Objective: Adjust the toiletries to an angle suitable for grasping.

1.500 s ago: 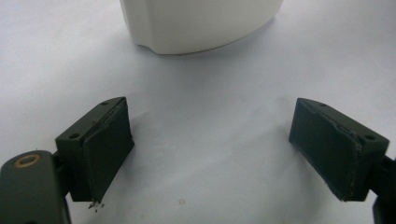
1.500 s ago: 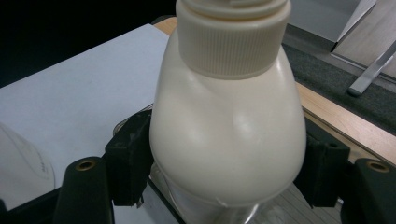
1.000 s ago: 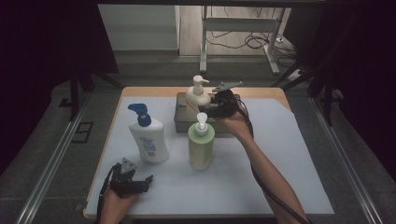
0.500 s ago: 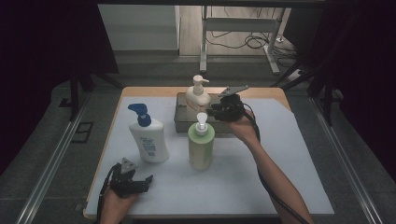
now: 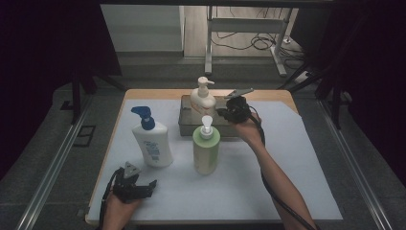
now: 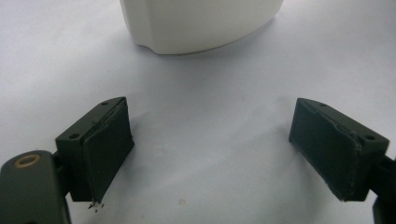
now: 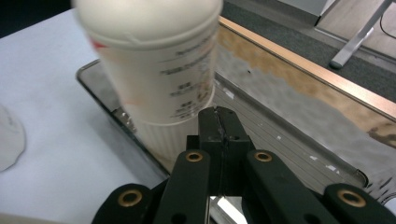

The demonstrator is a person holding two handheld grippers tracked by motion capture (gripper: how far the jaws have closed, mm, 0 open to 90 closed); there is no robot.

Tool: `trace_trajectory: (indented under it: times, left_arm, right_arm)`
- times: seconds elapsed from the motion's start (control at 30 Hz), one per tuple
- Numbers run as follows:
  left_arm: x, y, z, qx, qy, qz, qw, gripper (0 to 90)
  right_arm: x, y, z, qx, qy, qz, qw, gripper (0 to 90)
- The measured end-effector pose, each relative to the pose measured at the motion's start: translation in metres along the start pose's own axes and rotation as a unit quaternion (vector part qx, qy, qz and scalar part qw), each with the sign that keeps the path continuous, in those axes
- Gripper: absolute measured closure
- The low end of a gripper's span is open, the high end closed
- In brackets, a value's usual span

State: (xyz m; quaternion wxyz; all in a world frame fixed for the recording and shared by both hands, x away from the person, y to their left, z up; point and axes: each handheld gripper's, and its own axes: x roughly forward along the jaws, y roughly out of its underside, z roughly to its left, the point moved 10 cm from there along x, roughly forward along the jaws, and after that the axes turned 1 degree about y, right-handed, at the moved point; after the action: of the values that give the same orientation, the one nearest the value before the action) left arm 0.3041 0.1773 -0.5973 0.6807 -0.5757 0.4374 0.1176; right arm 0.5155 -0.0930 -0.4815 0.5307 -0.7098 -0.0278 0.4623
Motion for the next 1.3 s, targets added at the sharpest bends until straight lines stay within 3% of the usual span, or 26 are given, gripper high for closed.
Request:
trace_trajectory:
  times: [0.5, 1.3]
  left_arm:
    - [0.0, 0.0, 0.0, 0.001, 0.0, 0.001, 1.0, 12.6]
    - [0.0, 0.0, 0.0, 0.001, -0.001, 0.001, 1.0, 12.6]
  right_arm:
    - [0.032, 0.008, -0.006, 0.013, 0.01, 0.033, 0.9993, 89.7]
    - [0.051, 0.009, 0.011, 0.012, -0.006, 0.049, 0.9987, 89.6]
